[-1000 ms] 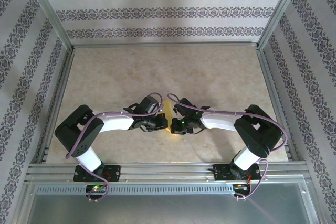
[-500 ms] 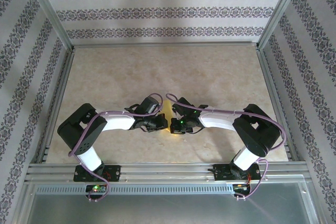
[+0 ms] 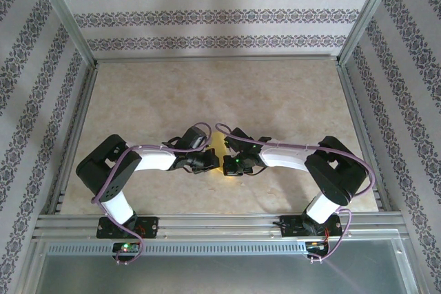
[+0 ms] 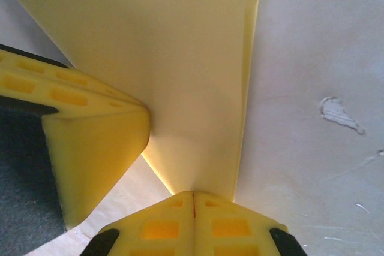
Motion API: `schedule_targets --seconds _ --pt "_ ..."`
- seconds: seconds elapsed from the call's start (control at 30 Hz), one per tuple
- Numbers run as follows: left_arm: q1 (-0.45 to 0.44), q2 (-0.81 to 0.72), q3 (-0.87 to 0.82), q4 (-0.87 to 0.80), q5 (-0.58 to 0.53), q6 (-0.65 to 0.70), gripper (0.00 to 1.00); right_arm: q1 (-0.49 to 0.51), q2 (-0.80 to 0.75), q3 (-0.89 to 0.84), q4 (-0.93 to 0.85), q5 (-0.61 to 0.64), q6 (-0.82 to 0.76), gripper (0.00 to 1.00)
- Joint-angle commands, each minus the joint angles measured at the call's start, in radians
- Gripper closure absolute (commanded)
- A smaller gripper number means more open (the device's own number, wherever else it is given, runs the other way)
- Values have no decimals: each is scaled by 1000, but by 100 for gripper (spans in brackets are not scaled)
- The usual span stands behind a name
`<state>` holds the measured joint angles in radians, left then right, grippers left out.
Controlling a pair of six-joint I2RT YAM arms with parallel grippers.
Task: Fold a paper plane with a square sheet of paper (fold left side to right side)
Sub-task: Third fold the triangle at the center of the table.
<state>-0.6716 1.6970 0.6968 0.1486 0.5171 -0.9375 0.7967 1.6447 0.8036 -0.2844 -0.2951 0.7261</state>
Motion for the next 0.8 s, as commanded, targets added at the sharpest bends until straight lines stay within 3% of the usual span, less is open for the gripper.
schedule_targets --seconds 0.0,0.47,0.77 --pt "53 18 -38 -36 -64 -10 100 10 66 -46 -180 117 -21 100" --pt "268 -33 -54 -159 -56 146 100 14 58 -45 -190 119 -20 100" --pt "302 -128 -45 -188 -45 201 100 15 53 -44 -185 116 -13 100"
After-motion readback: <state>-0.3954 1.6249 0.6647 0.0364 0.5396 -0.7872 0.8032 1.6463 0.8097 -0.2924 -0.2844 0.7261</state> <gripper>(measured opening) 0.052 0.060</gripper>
